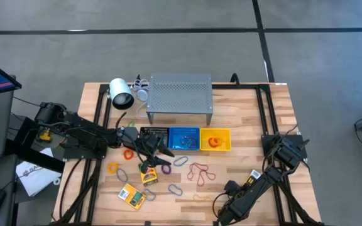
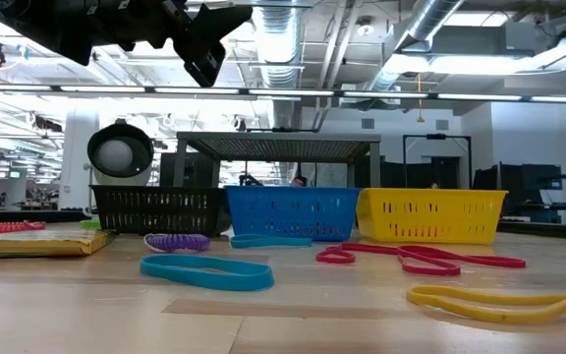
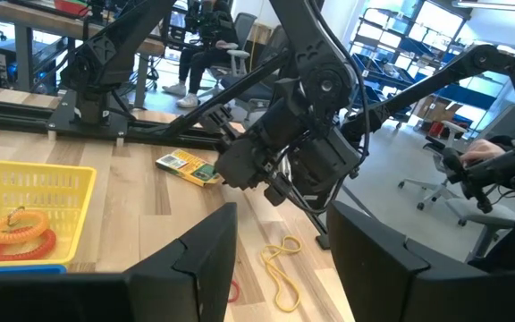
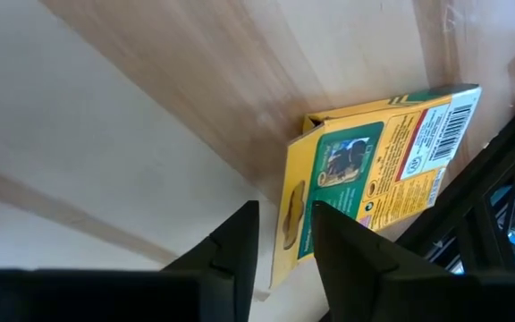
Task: Pick & Place Office Desk Supplies
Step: Put the right box of crayons into the black bin
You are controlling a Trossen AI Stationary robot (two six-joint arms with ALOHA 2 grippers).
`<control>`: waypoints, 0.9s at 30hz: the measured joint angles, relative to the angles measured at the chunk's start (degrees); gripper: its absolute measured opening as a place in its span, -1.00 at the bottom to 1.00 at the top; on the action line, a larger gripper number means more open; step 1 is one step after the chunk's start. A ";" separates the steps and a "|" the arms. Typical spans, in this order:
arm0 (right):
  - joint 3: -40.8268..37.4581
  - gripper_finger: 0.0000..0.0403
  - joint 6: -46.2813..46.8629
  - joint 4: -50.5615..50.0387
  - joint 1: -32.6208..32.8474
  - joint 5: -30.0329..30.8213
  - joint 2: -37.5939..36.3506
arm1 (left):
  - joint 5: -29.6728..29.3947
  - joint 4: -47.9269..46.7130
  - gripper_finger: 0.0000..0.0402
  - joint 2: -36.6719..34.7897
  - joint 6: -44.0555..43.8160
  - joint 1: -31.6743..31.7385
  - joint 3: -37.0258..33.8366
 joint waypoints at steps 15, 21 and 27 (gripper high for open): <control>0.19 -0.53 0.00 -0.24 0.00 0.00 0.00 | 0.00 -0.17 -0.15 0.00 0.00 0.01 0.00; 0.18 -0.66 -0.02 -0.24 0.00 0.02 -0.05 | 0.02 -0.17 -0.15 0.00 0.01 0.01 0.00; 0.20 -0.78 -0.02 -0.24 0.00 0.02 -0.09 | 0.01 -0.17 -0.15 0.00 0.00 0.00 0.00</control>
